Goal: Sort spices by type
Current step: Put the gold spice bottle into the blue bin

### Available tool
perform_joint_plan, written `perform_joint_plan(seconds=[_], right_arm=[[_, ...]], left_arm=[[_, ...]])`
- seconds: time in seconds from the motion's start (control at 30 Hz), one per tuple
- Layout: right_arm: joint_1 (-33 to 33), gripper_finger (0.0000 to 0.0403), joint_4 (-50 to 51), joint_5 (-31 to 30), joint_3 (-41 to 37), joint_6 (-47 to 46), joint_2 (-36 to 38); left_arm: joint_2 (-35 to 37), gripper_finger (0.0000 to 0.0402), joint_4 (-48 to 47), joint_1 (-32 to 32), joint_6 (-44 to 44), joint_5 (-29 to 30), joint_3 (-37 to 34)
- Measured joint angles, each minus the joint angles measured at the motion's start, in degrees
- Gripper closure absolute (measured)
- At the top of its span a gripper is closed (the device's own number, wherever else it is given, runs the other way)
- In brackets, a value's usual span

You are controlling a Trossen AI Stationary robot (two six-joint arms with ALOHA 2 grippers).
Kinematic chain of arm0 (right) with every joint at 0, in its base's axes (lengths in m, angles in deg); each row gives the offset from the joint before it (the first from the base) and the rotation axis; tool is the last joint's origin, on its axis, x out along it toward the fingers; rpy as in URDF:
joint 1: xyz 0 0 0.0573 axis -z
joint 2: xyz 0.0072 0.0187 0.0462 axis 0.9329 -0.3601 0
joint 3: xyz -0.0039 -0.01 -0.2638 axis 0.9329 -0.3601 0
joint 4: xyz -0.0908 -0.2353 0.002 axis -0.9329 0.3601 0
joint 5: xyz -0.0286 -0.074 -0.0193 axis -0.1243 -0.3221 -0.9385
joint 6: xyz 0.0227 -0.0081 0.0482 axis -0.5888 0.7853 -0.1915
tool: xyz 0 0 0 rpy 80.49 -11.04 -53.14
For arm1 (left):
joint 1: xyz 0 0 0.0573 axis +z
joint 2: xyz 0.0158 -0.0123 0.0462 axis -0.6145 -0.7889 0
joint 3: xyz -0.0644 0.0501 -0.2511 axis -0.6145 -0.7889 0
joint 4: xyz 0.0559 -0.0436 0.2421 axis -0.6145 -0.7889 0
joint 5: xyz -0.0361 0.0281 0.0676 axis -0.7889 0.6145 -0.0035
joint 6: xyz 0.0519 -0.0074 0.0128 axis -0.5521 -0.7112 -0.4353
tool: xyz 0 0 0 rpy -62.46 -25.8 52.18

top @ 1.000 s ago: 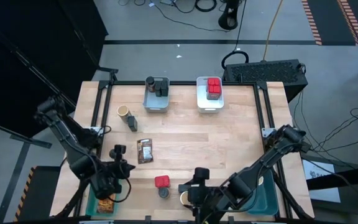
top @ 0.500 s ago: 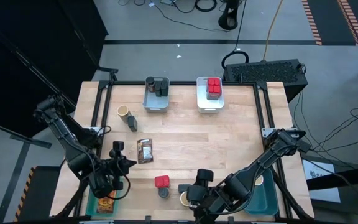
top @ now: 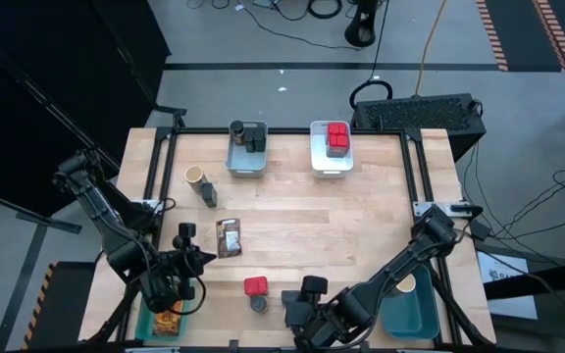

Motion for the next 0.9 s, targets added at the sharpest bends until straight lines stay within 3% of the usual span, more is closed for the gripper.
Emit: perform_joint_plan(seconds=[0.9], right_arm=[[1.2, 0.0065, -1.0, 1.4, 0.1, -0.9, -2.6]], left_arm=[[0.0, 0.0401, 0.0, 0.0, 0.0, 0.9, 0.0]])
